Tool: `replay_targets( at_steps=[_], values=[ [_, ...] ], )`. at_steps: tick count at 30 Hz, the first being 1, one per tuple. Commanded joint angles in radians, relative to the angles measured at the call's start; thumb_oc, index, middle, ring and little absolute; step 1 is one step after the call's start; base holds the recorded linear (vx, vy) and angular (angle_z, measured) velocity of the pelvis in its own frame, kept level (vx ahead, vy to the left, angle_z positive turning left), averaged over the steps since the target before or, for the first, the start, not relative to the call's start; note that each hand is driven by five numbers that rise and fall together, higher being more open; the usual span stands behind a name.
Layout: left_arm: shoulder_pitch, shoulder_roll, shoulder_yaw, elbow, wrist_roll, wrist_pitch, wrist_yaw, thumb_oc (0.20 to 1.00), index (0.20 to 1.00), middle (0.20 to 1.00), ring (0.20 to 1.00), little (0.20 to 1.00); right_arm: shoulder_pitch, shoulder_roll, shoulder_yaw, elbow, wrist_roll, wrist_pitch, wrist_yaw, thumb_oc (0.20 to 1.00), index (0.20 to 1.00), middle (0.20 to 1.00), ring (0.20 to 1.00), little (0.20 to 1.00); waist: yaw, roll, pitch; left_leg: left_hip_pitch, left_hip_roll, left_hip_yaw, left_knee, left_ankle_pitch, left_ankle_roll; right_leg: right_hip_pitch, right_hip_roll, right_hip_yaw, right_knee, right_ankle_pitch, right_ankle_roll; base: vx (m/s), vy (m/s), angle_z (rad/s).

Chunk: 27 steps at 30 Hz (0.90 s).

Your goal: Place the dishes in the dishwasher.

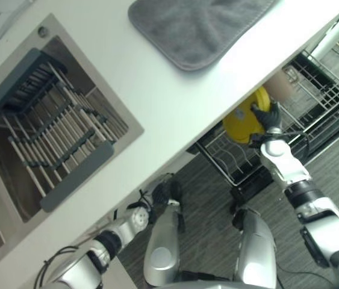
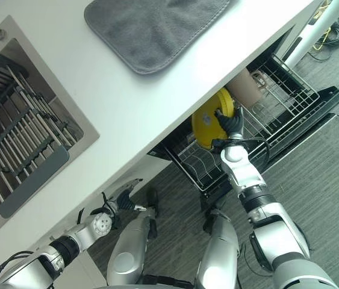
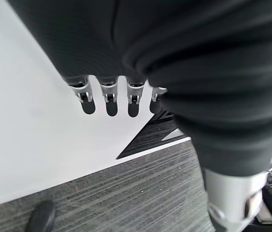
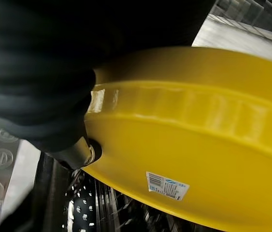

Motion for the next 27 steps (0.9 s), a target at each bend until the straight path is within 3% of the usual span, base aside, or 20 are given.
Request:
replay_targets(
  at_steps=[1,8,14,19,23,27],
  values=[
    [0.008,0.016,-0.030,-0.065,0.003,-0.041,-0.005,1.000,1.000,1.000,1.000,1.000,-0.211,-0.047,0.050,-0.084,-0.273,-0.094,-0.074,0.200,0.200,0.200,0.200,0.200,0.023,0.005,-0.001,-0.074,-0.042,0.038,-0.003,0.082,0.039,0.046,0.033,0.031,0.111,-0.069,0.021,-0.05,-0.012,0.04],
    [0.027,0.046,-0.084,-0.038,0.091,-0.103,0.028,1.000,1.000,1.000,1.000,1.000,-0.346,-0.197,0.294,-0.062,-0.625,-0.051,-0.129,0.200,0.200,0.200,0.200,0.200,0.048,-0.014,-0.001,-0.089,-0.057,0.017,0.027,0.046,0.038,0.043,0.014,0.030,0.128,-0.091,0.049,0.00,-0.033,0.04],
    [0.006,0.101,-0.127,-0.040,0.093,-0.130,0.053,1.000,1.000,1.000,1.000,1.000,-0.452,-0.271,0.528,-0.008,-0.713,-0.063,-0.123,0.200,0.200,0.200,0.200,0.200,0.068,-0.022,-0.001,-0.119,-0.058,0.007,0.045,0.035,0.045,0.030,0.010,0.019,0.126,-0.088,0.062,-0.04,-0.035,0.03],
    [-0.021,0.121,-0.158,-0.049,0.085,-0.129,0.050,1.000,1.000,1.000,1.000,1.000,-0.520,-0.256,0.665,0.077,-0.840,-0.121,-0.169,0.200,0.200,0.200,0.200,0.200,0.094,-0.021,-0.001,-0.142,-0.063,-0.005,0.061,0.028,0.054,0.020,0.003,0.004,0.133,-0.085,0.066,-0.03,-0.040,0.03],
    [-0.041,0.121,-0.181,-0.044,0.090,-0.133,0.053,1.000,1.000,1.000,1.000,1.000,-0.552,-0.215,0.719,0.120,-0.853,-0.117,-0.202,0.200,0.200,0.200,0.200,0.200,0.110,-0.016,-0.001,-0.156,-0.070,-0.011,0.066,0.025,0.059,0.013,-0.003,-0.007,0.137,-0.083,0.071,-0.03,-0.031,0.08],
    [-0.058,0.102,-0.210,-0.023,0.104,-0.140,0.071,1.000,1.000,1.000,1.000,1.000,-0.550,-0.139,0.754,0.244,-0.900,-0.114,-0.307,0.200,0.200,0.200,0.200,0.200,0.131,-0.003,-0.001,-0.173,-0.078,-0.020,0.072,0.020,0.064,0.004,-0.010,-0.018,0.139,-0.081,0.072,-0.02,-0.009,0.07]
  ],
)
